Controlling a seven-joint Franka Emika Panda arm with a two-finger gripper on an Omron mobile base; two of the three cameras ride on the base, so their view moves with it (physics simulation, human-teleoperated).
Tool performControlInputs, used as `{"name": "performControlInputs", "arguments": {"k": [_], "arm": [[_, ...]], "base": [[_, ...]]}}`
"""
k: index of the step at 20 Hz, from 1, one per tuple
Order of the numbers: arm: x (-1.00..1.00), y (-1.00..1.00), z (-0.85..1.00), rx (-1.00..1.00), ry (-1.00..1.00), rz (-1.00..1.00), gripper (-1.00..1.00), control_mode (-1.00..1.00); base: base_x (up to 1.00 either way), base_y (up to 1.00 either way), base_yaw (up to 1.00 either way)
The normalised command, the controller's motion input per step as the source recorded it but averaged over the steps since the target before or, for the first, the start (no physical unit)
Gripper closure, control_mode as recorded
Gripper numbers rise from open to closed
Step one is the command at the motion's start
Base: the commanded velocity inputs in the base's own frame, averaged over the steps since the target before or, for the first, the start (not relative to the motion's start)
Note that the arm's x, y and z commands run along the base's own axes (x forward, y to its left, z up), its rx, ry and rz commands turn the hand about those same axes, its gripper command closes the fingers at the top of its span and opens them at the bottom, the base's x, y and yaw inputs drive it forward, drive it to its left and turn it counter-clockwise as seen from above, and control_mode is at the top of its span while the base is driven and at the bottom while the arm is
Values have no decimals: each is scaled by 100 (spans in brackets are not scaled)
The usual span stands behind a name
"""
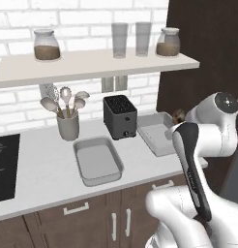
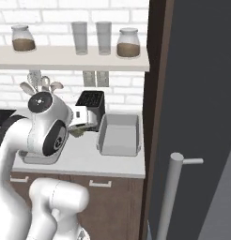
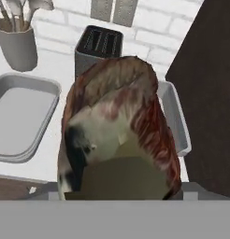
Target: Place one avocado and one steak in each tupperware on the nearby counter, to pack two identical lunches.
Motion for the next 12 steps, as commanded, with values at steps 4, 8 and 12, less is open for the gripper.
{"name": "performControlInputs", "arguments": {"k": [4,8,12], "arm": [[80,-56,-72,3,24,-7,100,-100],[100,-29,-29,3,14,-1,100,-100],[100,-3,-16,0,7,-1,100,-100]], "base": [[0,0,0],[0,0,0],[0,0,0]]}}
